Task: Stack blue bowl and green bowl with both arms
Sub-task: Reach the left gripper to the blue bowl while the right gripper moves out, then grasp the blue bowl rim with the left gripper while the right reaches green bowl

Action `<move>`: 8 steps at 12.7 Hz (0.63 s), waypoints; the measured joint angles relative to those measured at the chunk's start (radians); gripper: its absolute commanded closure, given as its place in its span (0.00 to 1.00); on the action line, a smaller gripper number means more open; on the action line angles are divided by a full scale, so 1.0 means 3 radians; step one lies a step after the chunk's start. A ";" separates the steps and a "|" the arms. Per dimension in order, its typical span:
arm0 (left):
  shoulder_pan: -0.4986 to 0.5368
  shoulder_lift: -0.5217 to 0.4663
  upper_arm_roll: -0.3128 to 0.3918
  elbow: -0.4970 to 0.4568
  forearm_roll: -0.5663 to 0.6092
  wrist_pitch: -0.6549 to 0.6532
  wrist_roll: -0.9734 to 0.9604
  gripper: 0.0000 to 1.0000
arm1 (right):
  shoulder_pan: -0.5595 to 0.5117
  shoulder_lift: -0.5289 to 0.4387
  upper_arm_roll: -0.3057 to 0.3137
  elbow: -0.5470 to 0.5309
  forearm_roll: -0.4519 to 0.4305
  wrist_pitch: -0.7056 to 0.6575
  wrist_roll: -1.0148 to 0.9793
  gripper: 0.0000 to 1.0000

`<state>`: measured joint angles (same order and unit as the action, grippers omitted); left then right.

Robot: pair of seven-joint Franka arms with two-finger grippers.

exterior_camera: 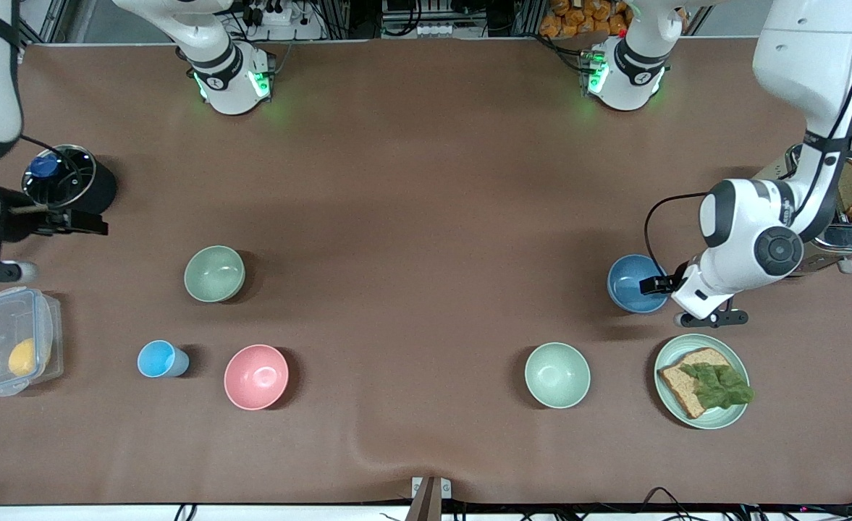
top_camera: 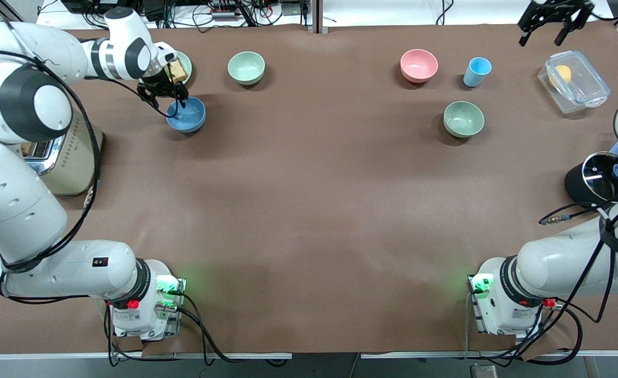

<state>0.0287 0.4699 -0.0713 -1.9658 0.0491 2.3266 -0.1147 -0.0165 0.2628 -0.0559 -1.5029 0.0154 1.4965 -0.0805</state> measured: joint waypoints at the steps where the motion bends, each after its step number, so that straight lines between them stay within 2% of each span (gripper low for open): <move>1: 0.0000 0.0019 0.0000 0.0002 0.0002 0.0003 0.0000 0.00 | 0.0000 0.0078 0.0019 -0.0001 0.0000 0.0058 0.0000 0.00; 3: 0.0007 0.0026 0.0001 0.0003 0.0004 0.0003 -0.0001 0.00 | 0.0000 0.0212 0.0061 -0.0003 0.0000 0.0155 0.0011 0.00; 4: 0.0014 0.0026 0.0001 0.0003 0.0005 0.0004 -0.0001 0.06 | 0.0000 0.0269 0.0076 -0.0005 0.0000 0.0194 0.0031 0.00; 6: 0.0022 0.0030 0.0001 0.0001 0.0005 0.0004 -0.0001 0.26 | 0.0000 0.0378 0.0089 -0.0045 0.0000 0.0307 0.0042 0.00; 8: 0.0023 0.0036 0.0001 0.0001 0.0005 0.0004 -0.0001 0.53 | 0.0000 0.0455 0.0092 -0.0191 0.0001 0.0552 0.0048 0.00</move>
<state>0.0355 0.4806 -0.0710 -1.9654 0.0506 2.3277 -0.1150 -0.0165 0.3993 -0.0284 -1.5602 0.0156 1.6620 -0.0660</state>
